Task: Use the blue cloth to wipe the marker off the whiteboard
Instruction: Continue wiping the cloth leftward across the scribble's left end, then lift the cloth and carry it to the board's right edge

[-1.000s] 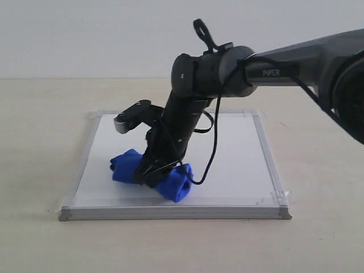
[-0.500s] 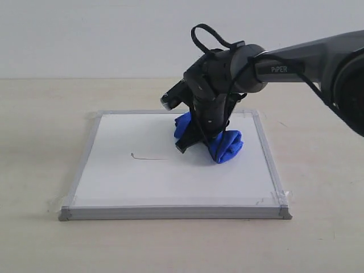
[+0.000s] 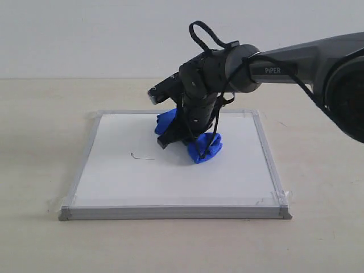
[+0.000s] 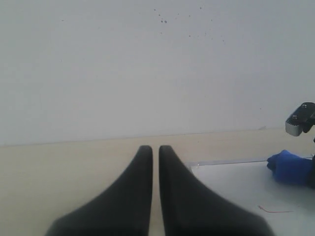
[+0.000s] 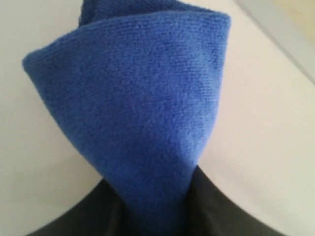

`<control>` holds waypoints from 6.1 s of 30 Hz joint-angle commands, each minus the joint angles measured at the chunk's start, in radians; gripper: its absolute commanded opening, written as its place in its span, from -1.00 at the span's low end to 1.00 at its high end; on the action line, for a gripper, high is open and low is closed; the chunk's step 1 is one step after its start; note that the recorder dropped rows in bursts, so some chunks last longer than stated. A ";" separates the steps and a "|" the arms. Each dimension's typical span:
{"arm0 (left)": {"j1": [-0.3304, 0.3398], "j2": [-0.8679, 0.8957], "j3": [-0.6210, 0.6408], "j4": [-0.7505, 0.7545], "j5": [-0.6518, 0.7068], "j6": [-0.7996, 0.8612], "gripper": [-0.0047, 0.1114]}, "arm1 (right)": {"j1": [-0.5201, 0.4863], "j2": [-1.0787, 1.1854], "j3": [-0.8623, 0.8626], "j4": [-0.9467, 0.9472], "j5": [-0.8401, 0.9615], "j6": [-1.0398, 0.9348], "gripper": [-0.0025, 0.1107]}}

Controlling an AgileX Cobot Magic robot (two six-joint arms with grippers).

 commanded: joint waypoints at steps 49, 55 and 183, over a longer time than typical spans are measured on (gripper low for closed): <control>-0.002 0.003 -0.003 -0.006 -0.001 -0.006 -0.84 | 0.161 0.162 -0.177 0.765 -0.032 -0.629 -0.96; -0.002 0.003 -0.003 -0.006 -0.001 -0.006 -0.84 | 0.129 0.144 -0.177 0.807 -0.068 -0.721 -0.96; -0.002 0.003 -0.003 -0.006 -0.001 -0.006 -0.84 | -0.328 -0.381 0.608 -0.147 -0.164 0.579 -0.95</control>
